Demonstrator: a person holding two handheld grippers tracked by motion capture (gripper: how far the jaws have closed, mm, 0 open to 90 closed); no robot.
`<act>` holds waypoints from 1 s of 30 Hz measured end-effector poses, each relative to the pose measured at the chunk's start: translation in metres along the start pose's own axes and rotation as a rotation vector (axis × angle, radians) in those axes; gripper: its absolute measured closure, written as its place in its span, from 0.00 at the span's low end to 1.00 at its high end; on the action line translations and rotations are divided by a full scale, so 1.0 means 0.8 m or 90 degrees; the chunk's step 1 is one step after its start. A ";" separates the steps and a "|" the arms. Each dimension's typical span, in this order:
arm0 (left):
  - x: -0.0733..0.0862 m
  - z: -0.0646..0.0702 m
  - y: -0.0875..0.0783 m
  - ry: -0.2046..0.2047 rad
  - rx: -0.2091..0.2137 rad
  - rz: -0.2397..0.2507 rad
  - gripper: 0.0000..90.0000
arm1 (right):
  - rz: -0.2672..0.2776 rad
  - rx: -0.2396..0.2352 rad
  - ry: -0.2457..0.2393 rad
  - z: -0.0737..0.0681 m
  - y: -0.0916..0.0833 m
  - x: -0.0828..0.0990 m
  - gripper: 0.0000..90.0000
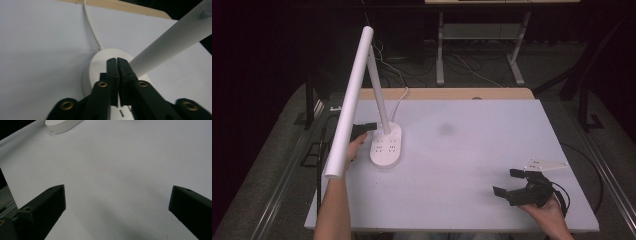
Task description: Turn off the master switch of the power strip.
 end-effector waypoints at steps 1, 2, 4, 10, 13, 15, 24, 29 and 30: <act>0.001 0.000 0.001 0.000 -0.002 -0.003 0.99 | 0.000 0.000 0.000 0.000 0.000 0.000 0.00; 0.001 0.000 0.003 0.002 -0.005 -0.006 1.00 | -0.001 0.001 -0.001 0.000 0.000 0.000 0.01; 0.003 0.000 0.005 0.008 -0.009 -0.012 1.00 | -0.003 0.005 -0.003 0.001 0.001 0.000 0.00; 0.005 0.000 0.007 0.009 -0.017 -0.022 1.00 | -0.006 0.009 0.002 0.002 0.001 0.001 0.00; 0.006 0.000 0.008 0.011 -0.021 -0.025 1.00 | -0.007 0.009 0.003 0.002 0.001 0.001 0.00; 0.007 0.000 0.009 0.014 -0.020 -0.030 1.00 | -0.008 0.009 0.003 0.002 0.001 0.001 0.00; 0.011 0.000 0.020 0.018 -0.040 -0.041 1.00 | -0.011 0.011 0.002 0.004 0.002 0.002 0.00; 0.011 0.003 0.021 0.040 -0.070 -0.043 1.00 | -0.015 0.011 0.004 0.004 0.003 0.002 0.00; 0.013 0.003 0.022 0.047 -0.071 -0.046 1.00 | -0.015 0.011 0.004 0.004 0.003 0.002 0.00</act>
Point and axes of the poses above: each handheld gripper's, and its own axes: y roughly forward along the jaws, x roughly out of its underside, z roughly to its right, the point moved 5 cm from there along y, roughly forward along the jaws, and after that the axes turned 7 degrees about x, right-handed, at the moved point
